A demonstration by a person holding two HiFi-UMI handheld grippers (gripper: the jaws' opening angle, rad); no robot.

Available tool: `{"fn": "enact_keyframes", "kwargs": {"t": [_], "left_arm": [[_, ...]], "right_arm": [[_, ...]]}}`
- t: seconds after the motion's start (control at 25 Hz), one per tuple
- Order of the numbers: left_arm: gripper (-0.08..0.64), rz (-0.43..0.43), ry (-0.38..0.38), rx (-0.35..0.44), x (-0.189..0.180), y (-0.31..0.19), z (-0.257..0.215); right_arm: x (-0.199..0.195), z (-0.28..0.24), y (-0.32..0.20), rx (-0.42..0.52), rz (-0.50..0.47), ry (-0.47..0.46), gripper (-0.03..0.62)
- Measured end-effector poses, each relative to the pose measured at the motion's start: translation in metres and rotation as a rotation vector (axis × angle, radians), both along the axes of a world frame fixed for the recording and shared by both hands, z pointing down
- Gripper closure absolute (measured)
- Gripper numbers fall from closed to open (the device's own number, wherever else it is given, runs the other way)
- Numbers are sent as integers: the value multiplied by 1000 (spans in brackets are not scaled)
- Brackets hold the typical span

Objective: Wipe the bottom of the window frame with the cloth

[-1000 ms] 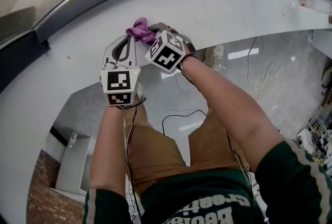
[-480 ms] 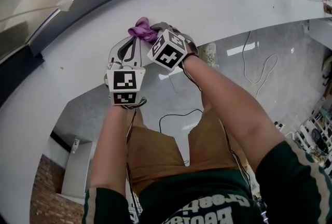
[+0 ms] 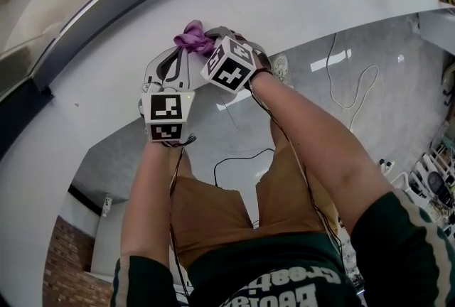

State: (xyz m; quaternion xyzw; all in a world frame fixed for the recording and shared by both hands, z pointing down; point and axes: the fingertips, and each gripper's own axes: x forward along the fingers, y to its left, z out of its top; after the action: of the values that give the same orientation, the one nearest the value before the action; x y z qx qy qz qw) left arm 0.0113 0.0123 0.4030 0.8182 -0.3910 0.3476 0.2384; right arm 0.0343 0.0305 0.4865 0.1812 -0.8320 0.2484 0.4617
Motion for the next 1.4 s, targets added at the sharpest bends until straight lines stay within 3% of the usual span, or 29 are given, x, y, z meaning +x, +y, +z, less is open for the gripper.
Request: {"fn": "enact_keyframes", "kwargs": {"t": [1.4], "left_arm": [[554, 126, 57, -1, 149, -24, 18]], "right_arm": [[159, 3, -26, 24, 92, 73, 425]]}}
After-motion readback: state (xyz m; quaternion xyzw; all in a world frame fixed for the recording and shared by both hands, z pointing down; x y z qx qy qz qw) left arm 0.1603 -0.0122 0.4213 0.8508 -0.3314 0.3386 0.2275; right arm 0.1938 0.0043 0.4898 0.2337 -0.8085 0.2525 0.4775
